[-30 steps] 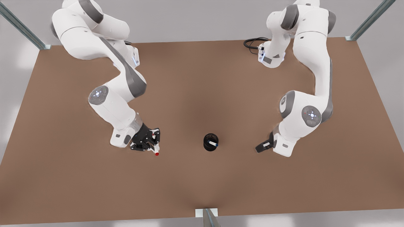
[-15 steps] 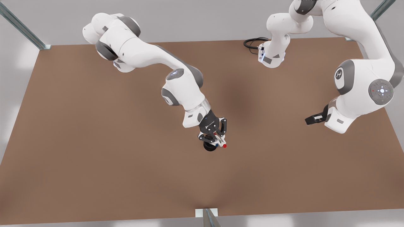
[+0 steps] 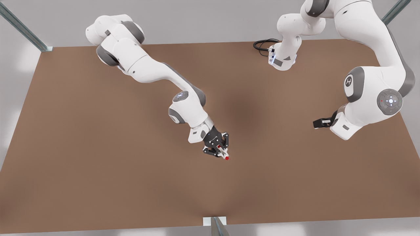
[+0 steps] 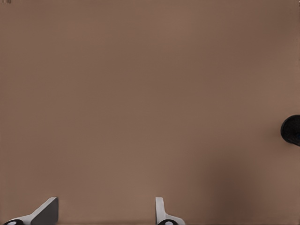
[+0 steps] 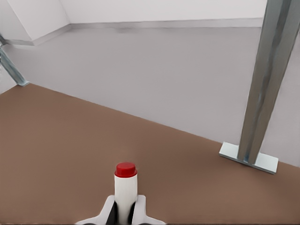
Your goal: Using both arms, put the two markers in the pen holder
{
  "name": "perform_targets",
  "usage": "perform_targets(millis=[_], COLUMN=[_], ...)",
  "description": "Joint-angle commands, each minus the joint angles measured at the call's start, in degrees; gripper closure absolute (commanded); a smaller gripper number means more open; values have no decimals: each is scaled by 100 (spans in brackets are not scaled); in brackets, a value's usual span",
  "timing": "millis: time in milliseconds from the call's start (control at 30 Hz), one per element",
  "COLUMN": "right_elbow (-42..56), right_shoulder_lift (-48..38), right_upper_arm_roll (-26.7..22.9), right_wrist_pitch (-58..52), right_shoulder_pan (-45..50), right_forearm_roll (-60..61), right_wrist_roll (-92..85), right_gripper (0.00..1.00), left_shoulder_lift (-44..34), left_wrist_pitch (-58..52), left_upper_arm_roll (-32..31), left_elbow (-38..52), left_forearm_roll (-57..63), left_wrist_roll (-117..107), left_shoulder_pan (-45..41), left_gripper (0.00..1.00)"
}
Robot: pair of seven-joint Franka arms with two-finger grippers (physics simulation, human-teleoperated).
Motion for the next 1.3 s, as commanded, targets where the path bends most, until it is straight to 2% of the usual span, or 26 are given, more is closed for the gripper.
perform_targets(millis=[0,233,433,500,533,567,667,700,733,767,800,833,867,900,933,967,1000,1067,1100,1167,1267], right_elbow=[-169,-398,-556,-820,-829,-820,-802,-837,-908,-864,-803,-688,-723,-714,-784,-942,-1233,-1215,-1259,-1804,-1831], right_shoulder_lift=[-26,44,448,484,475,475,273,-96,-614,-957,-1212,-1362,-1362,-1345,-2025,-2712,-3409,-4271,-4368,-4412,-4412], right_upper_arm_roll=[0,0,-35,-263,-272,-281,-272,-123,781,1897,2724,3093,3418,3472,2565,953,-218,-1361,-1959,-2109,-2573], right_wrist_pitch=[729,1028,1599,1933,1925,1933,1811,1223,-314,-2010,-3408,-4219,-4307,-4465,-4464,-4605,-5334,-7338,-7796,-7559,-7761], right_shoulder_pan=[-38,-64,-64,33,50,50,-29,-319,-1021,-1978,-2849,-3342,-3728,-3764,-3268,-2402,-2376,-2446,-2437,-2156,-1735], right_forearm_roll=[-541,-779,-1605,-1684,-1684,-1684,-1684,-1701,-1701,-1693,-1701,-1701,-1666,-1666,-1500,-74,1426,2025,2201,2236,2498], right_wrist_roll=[383,383,392,392,392,383,392,392,374,348,348,58,40,40,49,-248,-1277,-2209,-2762,-2922,-2869], right_gripper=[79,79,79,76,20,0,0,0,0,0,0,0,0,0,0,0,0,0,0,1,4], left_shoulder_lift=[-6,38,38,46,46,46,46,46,46,46,46,46,46,64,73,73,73,99,108,108,108], left_wrist_pitch=[-11,-2,-2,-2,-2,-2,-2,-2,-2,-2,-2,-2,-2,-11,-11,-20,-20,-46,-63,-72,-72], left_upper_arm_roll=[0,0,0,0,0,0,0,0,0,-9,-9,0,0,-9,-9,-9,-9,0,0,0,9], left_elbow=[4,4,13,13,13,13,13,13,13,21,21,30,30,30,30,39,48,48,48,48,56], left_forearm_roll=[-4,-13,-13,-21,-21,-21,-21,-21,-21,-21,-21,-170,-206,-215,-206,-215,-215,-180,-153,-127,-127], left_wrist_roll=[635,635,635,635,635,635,635,635,635,635,635,652,670,679,757,1012,1118,1092,1074,1083,1092], left_shoulder_pan=[3,12,12,12,12,12,12,12,12,21,12,47,47,38,38,47,38,21,12,21,21], left_gripper=[0,0,0,0,0,0,0,0,0,0,0,0,0,0,0,0,0,0,0,0,0])
